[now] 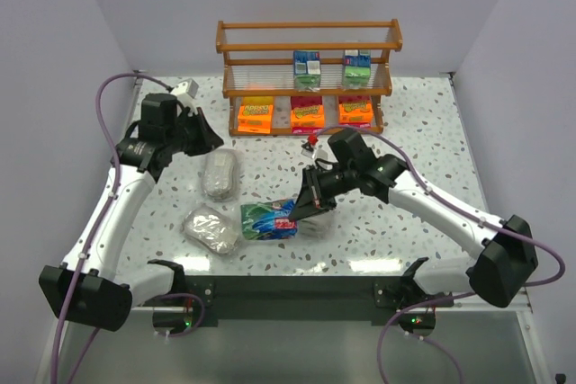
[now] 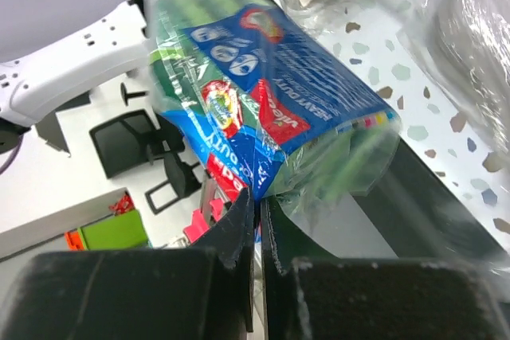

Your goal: Place and organize the cleaning sponges onto the shelf

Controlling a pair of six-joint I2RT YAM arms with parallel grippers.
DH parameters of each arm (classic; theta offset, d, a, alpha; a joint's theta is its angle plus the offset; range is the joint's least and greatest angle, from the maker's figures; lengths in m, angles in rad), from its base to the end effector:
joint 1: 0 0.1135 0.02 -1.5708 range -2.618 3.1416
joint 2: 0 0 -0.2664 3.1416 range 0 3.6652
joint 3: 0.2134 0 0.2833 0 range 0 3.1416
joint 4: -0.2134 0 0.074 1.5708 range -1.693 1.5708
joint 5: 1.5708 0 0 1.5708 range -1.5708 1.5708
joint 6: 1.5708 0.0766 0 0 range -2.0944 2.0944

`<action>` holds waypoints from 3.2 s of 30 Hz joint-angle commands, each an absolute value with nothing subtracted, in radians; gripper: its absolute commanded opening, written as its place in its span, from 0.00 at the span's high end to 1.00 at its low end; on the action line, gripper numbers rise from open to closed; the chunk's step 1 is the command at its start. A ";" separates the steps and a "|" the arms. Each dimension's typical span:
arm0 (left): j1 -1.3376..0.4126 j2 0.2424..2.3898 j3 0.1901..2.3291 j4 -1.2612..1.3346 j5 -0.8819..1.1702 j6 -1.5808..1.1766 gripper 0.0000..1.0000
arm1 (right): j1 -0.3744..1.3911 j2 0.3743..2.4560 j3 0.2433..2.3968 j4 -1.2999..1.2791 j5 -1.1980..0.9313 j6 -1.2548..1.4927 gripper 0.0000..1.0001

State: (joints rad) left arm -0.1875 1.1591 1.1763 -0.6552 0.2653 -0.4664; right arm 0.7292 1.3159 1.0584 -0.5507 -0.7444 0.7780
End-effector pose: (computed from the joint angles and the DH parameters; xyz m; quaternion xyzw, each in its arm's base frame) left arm 0.2989 -0.0772 0.3343 -0.0642 0.8850 -0.2550 0.3842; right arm 0.2084 0.2558 0.2646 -0.1142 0.8677 0.4833 0.0218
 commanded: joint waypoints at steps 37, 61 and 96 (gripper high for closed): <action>-0.092 1.080 1.235 -0.644 0.163 -0.571 1.00 | 0.678 1.682 1.413 0.040 0.224 1.350 1.00; -0.091 1.034 1.190 -0.663 0.153 -0.575 1.00 | 0.672 2.111 2.011 -0.270 0.357 1.488 1.00; -0.086 0.973 1.109 -0.609 0.135 -0.657 1.00 | 0.673 2.218 2.148 -0.123 0.391 1.588 0.02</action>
